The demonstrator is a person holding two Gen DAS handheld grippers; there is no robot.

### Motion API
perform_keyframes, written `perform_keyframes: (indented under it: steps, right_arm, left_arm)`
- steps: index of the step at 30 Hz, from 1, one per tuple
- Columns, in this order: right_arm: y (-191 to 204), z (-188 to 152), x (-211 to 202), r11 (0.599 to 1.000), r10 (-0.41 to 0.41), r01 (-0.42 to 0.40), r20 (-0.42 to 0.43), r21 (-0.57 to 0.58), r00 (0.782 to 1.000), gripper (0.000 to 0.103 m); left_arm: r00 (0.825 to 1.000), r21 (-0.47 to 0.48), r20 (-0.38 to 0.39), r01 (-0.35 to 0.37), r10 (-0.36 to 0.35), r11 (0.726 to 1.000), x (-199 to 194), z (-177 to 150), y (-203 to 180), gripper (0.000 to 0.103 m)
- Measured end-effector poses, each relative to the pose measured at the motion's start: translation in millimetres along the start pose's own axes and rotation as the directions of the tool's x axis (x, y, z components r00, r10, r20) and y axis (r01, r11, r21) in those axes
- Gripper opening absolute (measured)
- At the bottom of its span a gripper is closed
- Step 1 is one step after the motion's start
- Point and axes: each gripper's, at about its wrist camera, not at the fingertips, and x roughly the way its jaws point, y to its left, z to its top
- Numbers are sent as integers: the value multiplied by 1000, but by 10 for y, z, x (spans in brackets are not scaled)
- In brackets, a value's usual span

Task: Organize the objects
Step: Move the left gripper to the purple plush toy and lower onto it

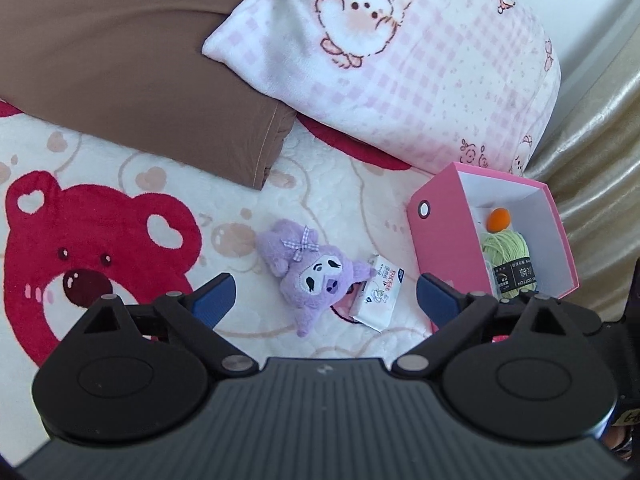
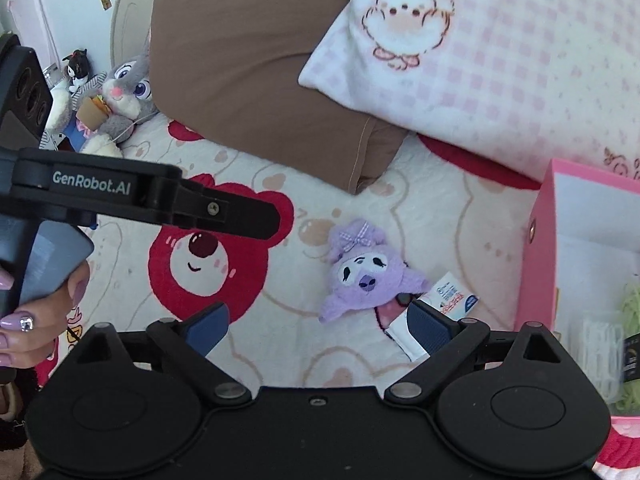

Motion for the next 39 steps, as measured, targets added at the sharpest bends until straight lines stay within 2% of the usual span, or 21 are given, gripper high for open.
perform_keyframes:
  steps: [5,8,13,18,20,22,23,25,28,31,33,36,39]
  right_arm:
    - [-134,-40,433,997,-43,43,5,58,999,97]
    - [-201,-64,636,996,-27,28,-3,81,1000,97]
    - [-182,-99,851,998,-6,7,-25,61,1000,97]
    - [-175,-89,973,999,-50,50,7,8,999,93]
    - [-191,-96,1002,999,-47,47,14,3,999,86]
    - [-213,-93,1040,999,-44,44,8,1,999,78]
    - [-221,-90,1053,999,-51,51,7,-3,999,75]
    - [-230,-87,1064,997,-78,79,17,-18,997,71]
    - [-238,-77,1079,995,-93,94,20,-42,995,68]
    - [-221,-79,1096,990,-112,112,15,-82,994,66]
    - [-203,-113,1080,986,-127,129,22,-106,992,67]
    - [-205,-141,1045,985,-133,135,29,-103,991,69]
    - [-240,-119,1005,992,-109,110,27,-60,994,79]
  left_arm:
    - [999,-10,34,15,-15,1000,352,49,231,97]
    - [997,52,78,15,-19,999,590,65,298,97]
    - [998,42,53,13,-15,999,1026,46,506,92]
    - [996,7,59,74,-74,997,1195,18,624,82]
    - [995,10,55,82,-83,997,1267,19,638,66]
    - [992,4,54,118,-118,993,1342,17,666,61]
    - [988,1,59,140,-140,990,1360,16,681,55]
    - [981,-1,64,181,-181,983,1382,14,701,48]
    - [976,11,64,209,-209,978,1367,4,712,44]
    - [981,-17,-9,194,-194,981,1398,21,712,41]
    - [978,-51,-12,209,-210,977,1370,28,719,40]
    - [981,-44,-27,192,-193,980,1330,-5,667,39]
    - [971,-99,-76,218,-226,971,1280,-43,672,38]
